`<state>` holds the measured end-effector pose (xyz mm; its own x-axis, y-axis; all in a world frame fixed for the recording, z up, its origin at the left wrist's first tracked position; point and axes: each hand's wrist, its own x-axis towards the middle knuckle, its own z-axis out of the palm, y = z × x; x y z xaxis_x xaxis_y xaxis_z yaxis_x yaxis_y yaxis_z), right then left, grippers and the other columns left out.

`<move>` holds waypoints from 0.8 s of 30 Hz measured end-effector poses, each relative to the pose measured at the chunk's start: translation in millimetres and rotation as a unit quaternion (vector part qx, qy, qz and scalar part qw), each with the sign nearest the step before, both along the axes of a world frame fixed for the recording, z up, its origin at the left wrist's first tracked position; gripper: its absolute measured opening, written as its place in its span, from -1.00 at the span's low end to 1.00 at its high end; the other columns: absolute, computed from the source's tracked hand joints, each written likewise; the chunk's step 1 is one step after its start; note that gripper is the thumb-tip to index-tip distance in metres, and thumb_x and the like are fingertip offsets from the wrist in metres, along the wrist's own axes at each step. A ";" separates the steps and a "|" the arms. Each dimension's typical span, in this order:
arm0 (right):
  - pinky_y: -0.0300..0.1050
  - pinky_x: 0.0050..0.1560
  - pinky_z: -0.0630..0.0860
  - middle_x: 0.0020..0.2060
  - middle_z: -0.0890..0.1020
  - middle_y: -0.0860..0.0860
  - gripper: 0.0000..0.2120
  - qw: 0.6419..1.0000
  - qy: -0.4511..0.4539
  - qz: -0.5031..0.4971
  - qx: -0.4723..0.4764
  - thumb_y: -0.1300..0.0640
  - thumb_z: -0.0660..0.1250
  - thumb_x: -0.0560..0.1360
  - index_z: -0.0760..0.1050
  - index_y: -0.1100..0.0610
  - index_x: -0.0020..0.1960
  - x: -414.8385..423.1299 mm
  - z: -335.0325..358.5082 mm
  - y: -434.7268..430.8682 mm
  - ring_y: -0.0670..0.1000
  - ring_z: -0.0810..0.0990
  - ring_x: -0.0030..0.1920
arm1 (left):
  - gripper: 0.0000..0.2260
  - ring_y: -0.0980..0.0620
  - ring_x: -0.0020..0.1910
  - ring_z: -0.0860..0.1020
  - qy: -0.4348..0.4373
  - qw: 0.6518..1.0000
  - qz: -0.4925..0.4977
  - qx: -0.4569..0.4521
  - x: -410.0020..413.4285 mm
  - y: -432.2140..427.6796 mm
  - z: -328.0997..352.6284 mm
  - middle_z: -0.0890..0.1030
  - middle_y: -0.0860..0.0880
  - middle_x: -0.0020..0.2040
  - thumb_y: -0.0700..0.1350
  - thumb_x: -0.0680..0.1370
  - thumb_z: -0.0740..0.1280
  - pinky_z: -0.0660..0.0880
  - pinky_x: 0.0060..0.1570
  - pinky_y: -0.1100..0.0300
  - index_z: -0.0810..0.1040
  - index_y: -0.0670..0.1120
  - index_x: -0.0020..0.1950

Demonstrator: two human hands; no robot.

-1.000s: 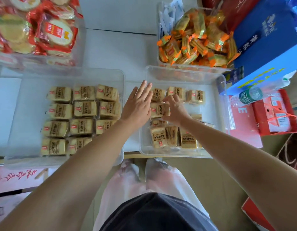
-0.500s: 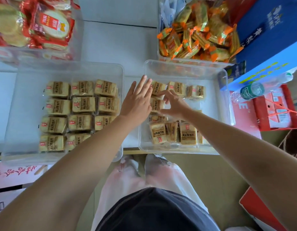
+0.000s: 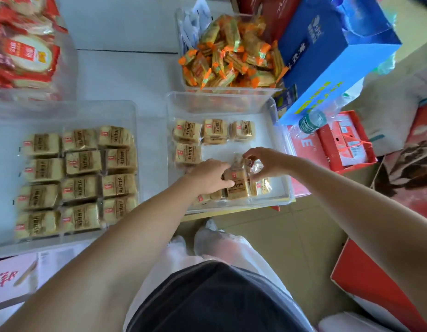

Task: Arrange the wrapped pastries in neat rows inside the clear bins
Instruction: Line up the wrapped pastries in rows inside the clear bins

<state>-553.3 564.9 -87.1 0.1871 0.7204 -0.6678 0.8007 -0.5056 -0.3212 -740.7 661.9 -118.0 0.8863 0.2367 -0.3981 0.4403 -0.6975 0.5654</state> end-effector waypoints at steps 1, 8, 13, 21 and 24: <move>-0.09 0.20 0.40 0.22 0.49 0.07 -0.33 1.000 -0.004 -0.001 0.016 0.17 0.52 0.32 0.34 0.13 0.37 1.0 -0.5 -2.5 0.06 0.47 0.21 | -0.56 -0.10 0.12 0.49 -0.010 1.000 0.010 0.010 2.1 -2.5 -2.6 0.56 -0.12 0.08 0.09 0.56 0.31 0.47 0.06 0.03 0.46 -0.14 0.34; -0.05 0.15 0.41 0.16 0.48 -0.03 -0.58 0.996 0.013 -0.025 0.079 0.03 0.45 0.39 0.46 -0.02 0.22 6.7 -0.6 -12.7 -0.02 0.45 0.16 | -0.75 -0.03 0.08 0.46 -0.031 0.996 0.080 -0.017 6.4 -0.7 -5.0 0.54 -0.01 0.06 0.06 0.45 0.46 0.36 -0.03 0.13 0.57 -0.02 0.04; -0.21 -0.07 0.45 0.01 0.54 -0.11 -0.60 0.981 0.067 -0.111 0.144 -0.08 0.43 0.42 0.41 0.02 0.17 2.9 8.1 -7.6 -0.04 0.54 0.05 | -0.83 0.02 -0.05 0.55 -0.022 0.975 0.192 -0.112 3.5 17.6 2.4 0.59 -0.02 0.01 -0.06 0.50 0.44 0.48 -0.08 0.16 0.51 -0.06 0.00; -0.09 0.08 0.47 0.12 0.46 -0.02 -0.36 0.997 0.061 -0.049 -0.009 -0.01 0.48 0.37 0.27 0.05 0.34 -5.3 3.9 4.6 0.02 0.47 0.10 | -0.75 -0.10 -0.10 0.66 0.039 0.962 0.222 -0.155 -1.8 22.5 2.1 0.67 -0.14 -0.05 -0.03 0.60 0.28 0.60 0.02 -0.04 0.61 -0.19 0.09; -0.11 0.00 0.41 0.09 0.46 -0.02 -0.38 0.994 0.046 -0.072 0.063 0.03 0.50 0.35 0.31 0.06 0.31 -3.0 5.5 6.9 0.03 0.44 0.07 | -0.79 -0.06 -0.11 0.66 0.025 0.933 0.288 -0.213 -1.3 26.6 0.0 0.65 -0.11 -0.02 -0.05 0.60 0.31 0.62 -0.02 0.01 0.57 -0.18 0.08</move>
<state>-556.3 571.8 -81.6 0.2368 0.7695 -0.5932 0.6867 -0.5644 -0.4581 -742.0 688.5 -117.9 0.6390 0.4788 -0.6021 0.7058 -0.0536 0.7064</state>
